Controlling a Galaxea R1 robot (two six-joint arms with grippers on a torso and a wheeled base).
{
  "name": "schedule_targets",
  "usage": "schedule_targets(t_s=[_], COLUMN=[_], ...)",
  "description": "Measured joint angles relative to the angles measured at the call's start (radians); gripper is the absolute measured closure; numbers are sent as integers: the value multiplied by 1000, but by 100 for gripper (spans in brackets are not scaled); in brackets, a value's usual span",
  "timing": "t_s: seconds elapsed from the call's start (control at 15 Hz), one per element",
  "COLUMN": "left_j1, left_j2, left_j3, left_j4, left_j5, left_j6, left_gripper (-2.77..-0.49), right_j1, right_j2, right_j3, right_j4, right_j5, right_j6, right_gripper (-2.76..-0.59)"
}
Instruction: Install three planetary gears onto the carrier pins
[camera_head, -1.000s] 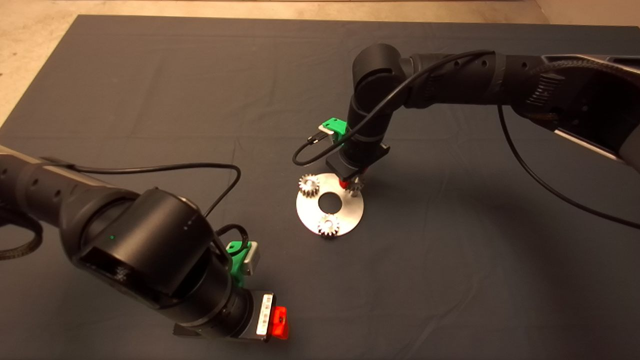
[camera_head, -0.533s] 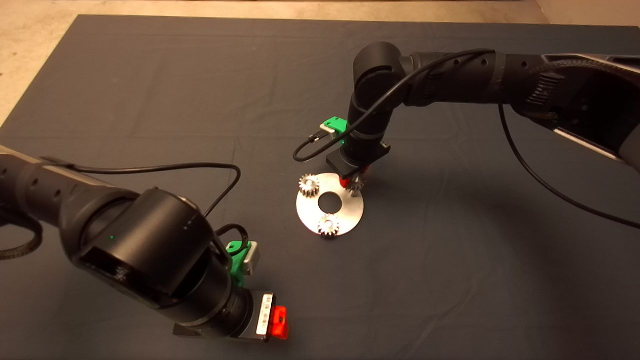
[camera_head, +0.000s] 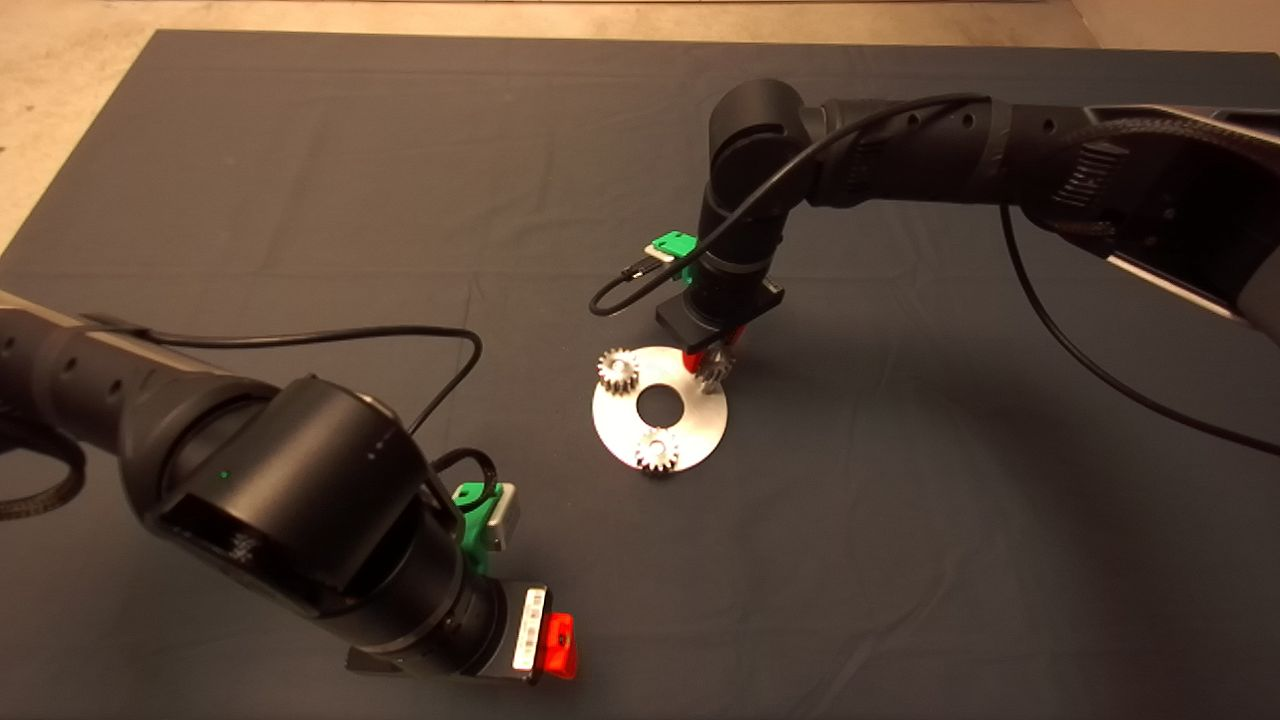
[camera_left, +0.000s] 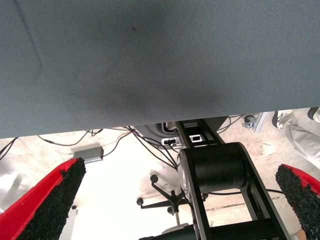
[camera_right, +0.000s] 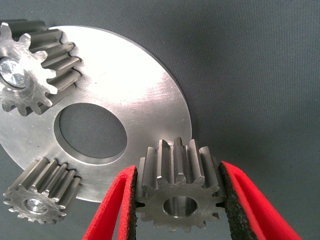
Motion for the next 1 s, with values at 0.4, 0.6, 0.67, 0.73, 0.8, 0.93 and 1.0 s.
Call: schedule_targets(t_s=[0.4, 0.6, 0.67, 0.73, 0.8, 0.93, 1.0], left_j1=[0, 0, 0, 0, 0, 0, 0], left_j2=[0, 0, 0, 0, 0, 0, 0], left_j3=[0, 0, 0, 0, 0, 0, 0], left_j4=[0, 3, 3, 3, 3, 3, 3], left_j5=[0, 0, 0, 0, 0, 0, 0], left_j6=[0, 0, 0, 0, 0, 0, 0], left_gripper=[-276, -276, -276, -276, -276, -276, -276], right_j1=[-2, -5, -6, -6, -6, -6, -8], right_j2=[0, 1, 3, 3, 3, 3, 3], right_j3=[23, 30, 31, 32, 33, 34, 34], right_j4=[0, 1, 3, 4, 8, 15, 19], right_j5=[-5, -4, -5, -5, -5, -5, -4], right_j6=[0, 0, 0, 0, 0, 0, 0], right_gripper=[-97, -97, -97, -97, -97, -97, -97])
